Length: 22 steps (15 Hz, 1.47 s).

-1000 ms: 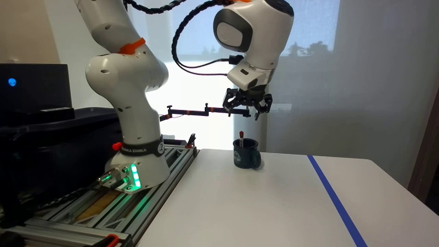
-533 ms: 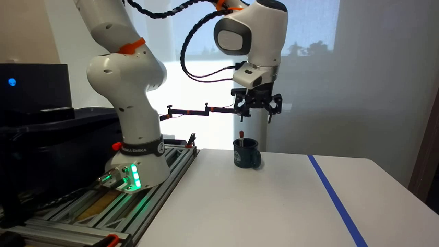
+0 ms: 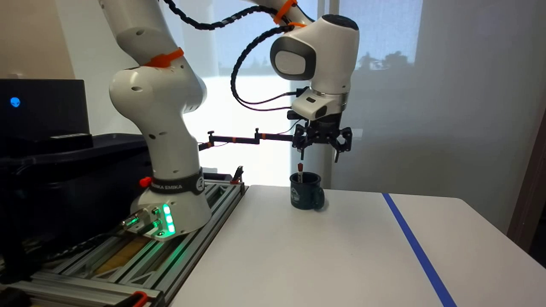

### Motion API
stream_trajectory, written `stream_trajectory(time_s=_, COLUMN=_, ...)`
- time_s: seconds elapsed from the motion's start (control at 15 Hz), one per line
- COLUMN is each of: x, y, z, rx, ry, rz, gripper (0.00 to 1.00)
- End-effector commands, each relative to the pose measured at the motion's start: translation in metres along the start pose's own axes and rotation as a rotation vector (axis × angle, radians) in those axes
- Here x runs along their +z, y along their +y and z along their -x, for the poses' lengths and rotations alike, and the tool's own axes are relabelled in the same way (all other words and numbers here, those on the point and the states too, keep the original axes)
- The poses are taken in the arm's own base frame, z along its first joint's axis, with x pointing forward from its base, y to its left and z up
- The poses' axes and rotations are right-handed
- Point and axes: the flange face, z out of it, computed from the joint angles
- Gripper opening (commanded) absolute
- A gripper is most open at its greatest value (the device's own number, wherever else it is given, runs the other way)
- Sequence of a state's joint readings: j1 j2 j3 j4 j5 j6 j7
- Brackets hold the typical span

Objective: Put the marker on the table

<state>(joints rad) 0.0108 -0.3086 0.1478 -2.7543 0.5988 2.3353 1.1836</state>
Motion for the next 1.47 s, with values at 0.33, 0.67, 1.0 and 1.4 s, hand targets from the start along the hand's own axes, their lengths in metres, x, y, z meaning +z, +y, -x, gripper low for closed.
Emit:
stream_trajectory(time_s=0.33, x=0.040, y=-0.004, z=0.004, rx=0.014, ry=0.040, rz=0.033, gripper=1.00)
stream_trajectory(time_s=0.67, x=0.064, y=-0.001, z=0.016, rx=-0.016, ry=0.042, rz=0.072, gripper=1.00)
stream_trajectory(time_s=1.0, x=0.074, y=0.005, z=0.022, rx=-0.045, ry=0.027, rz=0.123, gripper=1.00)
stream_trajectory(time_s=1.4, x=0.077, y=0.013, z=0.032, rx=-0.087, ry=-0.020, rz=0.177, gripper=1.00)
